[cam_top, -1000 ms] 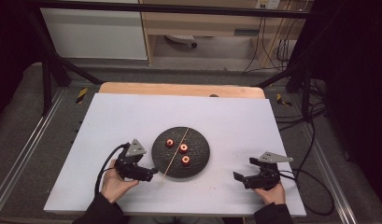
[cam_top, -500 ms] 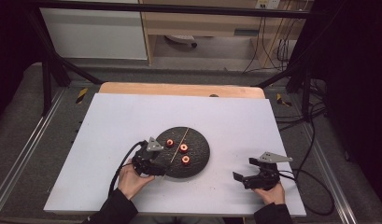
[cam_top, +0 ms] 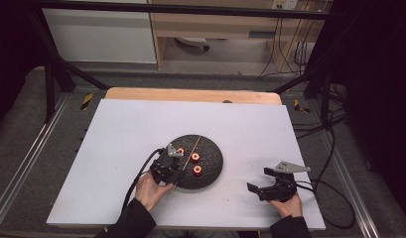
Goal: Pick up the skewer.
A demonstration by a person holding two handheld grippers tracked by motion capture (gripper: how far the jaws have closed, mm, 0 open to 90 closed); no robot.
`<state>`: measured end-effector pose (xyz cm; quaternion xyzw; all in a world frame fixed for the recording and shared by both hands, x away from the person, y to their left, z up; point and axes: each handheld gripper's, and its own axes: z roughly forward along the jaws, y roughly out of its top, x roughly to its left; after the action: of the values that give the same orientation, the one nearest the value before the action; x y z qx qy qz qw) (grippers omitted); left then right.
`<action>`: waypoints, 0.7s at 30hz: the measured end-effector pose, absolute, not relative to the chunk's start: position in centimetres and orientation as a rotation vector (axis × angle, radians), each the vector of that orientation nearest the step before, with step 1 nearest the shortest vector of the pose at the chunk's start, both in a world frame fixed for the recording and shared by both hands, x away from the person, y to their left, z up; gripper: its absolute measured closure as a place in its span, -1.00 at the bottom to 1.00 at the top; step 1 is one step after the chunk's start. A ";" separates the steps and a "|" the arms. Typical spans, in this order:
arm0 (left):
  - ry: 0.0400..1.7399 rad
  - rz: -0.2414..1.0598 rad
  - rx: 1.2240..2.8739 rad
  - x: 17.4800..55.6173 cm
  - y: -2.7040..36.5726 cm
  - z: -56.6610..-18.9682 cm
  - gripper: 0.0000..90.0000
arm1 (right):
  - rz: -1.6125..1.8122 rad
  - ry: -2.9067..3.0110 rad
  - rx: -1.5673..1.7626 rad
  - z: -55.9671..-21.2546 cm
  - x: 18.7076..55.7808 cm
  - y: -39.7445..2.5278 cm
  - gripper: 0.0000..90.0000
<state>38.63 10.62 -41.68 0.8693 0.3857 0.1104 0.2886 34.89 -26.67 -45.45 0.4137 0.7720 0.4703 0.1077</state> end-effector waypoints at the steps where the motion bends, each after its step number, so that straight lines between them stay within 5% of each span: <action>1: 1.035 0.298 2.333 38.6 10.5 -41.8 0.41 | 1.384 2.272 1.214 -45.4 34.9 -26.7 -0.98; 21: 1.081 0.368 2.375 38.3 9.6 -41.8 0.78 | 1.389 2.277 1.221 -45.5 34.9 -26.6 -0.98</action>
<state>38.27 9.62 -41.78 0.8726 0.3971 0.1353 0.2503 34.89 -26.61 -45.49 0.4139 0.7721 0.4708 0.1039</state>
